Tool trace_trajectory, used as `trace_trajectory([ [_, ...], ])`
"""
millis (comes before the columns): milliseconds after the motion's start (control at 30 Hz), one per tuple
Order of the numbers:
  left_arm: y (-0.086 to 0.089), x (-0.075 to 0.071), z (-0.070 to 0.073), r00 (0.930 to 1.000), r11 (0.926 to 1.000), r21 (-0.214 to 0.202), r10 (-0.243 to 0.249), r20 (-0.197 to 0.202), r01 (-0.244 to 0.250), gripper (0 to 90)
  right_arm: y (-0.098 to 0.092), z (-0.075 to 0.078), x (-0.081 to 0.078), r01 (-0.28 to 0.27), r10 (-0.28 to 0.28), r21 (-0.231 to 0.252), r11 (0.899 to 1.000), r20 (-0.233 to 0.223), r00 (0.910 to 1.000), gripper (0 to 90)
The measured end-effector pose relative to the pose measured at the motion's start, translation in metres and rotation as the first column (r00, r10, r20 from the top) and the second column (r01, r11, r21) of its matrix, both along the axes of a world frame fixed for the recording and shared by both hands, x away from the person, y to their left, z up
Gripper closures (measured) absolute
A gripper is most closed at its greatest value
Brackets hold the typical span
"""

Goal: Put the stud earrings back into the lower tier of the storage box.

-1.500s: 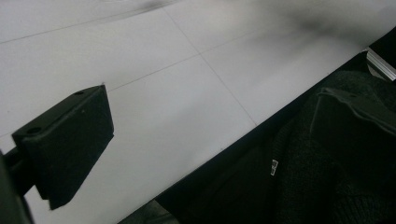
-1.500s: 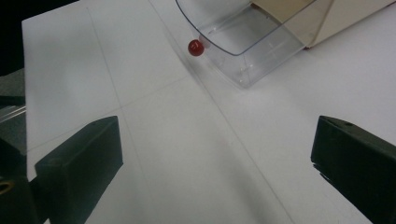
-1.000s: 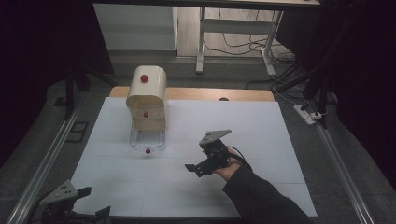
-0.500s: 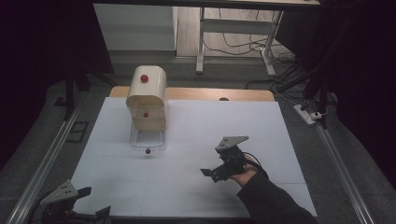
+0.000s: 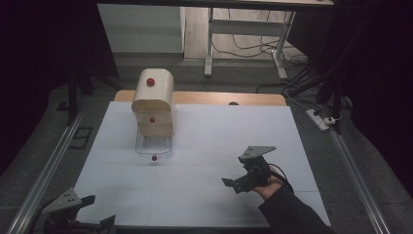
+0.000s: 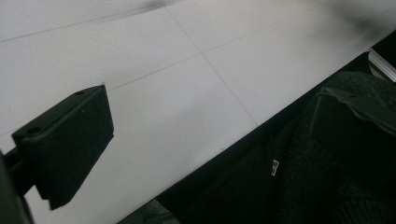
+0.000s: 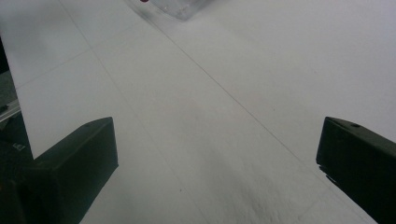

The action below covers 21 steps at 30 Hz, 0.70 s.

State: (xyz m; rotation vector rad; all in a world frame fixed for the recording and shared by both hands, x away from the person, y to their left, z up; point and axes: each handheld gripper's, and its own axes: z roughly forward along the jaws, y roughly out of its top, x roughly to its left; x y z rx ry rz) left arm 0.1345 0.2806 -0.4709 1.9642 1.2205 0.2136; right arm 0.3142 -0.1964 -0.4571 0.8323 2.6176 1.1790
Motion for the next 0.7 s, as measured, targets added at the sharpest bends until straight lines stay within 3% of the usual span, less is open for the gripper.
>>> trace_trajectory([
  [700,0.004,0.0,0.0,0.9995,0.9992,-0.024,0.033,0.005,-0.032,0.0,-0.038,0.0,-0.021,0.073,-0.073,-0.015,0.997,0.0,0.9973,0.0],
])
